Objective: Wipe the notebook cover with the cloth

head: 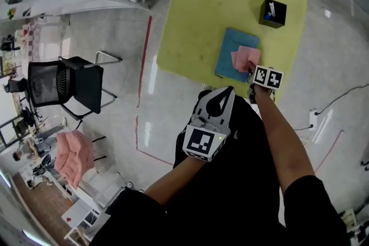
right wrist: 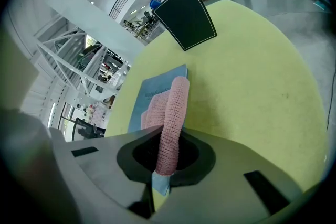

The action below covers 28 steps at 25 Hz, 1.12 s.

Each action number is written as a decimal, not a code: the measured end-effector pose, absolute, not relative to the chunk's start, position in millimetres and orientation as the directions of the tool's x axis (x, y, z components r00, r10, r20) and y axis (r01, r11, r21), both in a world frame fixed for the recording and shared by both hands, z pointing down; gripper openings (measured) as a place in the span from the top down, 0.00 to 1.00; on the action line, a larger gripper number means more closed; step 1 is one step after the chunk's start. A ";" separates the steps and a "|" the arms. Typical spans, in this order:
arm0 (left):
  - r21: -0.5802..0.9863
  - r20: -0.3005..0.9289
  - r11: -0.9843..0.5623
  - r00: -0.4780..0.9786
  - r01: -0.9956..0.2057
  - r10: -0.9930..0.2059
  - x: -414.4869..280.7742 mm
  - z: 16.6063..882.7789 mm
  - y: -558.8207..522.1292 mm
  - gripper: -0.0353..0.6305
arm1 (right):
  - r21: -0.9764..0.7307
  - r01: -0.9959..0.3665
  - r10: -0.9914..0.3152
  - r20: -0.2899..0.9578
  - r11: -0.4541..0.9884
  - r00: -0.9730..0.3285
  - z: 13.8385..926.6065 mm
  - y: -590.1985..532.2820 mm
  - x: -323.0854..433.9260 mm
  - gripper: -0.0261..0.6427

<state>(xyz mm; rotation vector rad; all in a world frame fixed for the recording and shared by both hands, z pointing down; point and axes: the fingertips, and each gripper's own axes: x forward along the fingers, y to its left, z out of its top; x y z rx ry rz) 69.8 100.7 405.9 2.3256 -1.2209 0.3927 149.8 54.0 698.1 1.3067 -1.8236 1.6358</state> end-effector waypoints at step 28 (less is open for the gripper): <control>0.332 0.383 -0.578 0.667 -0.745 -0.639 -15.1 377.8 48.0 0.94 | -0.593 -0.799 -0.487 0.729 -0.099 -0.480 614.3 61.5 93.0 0.91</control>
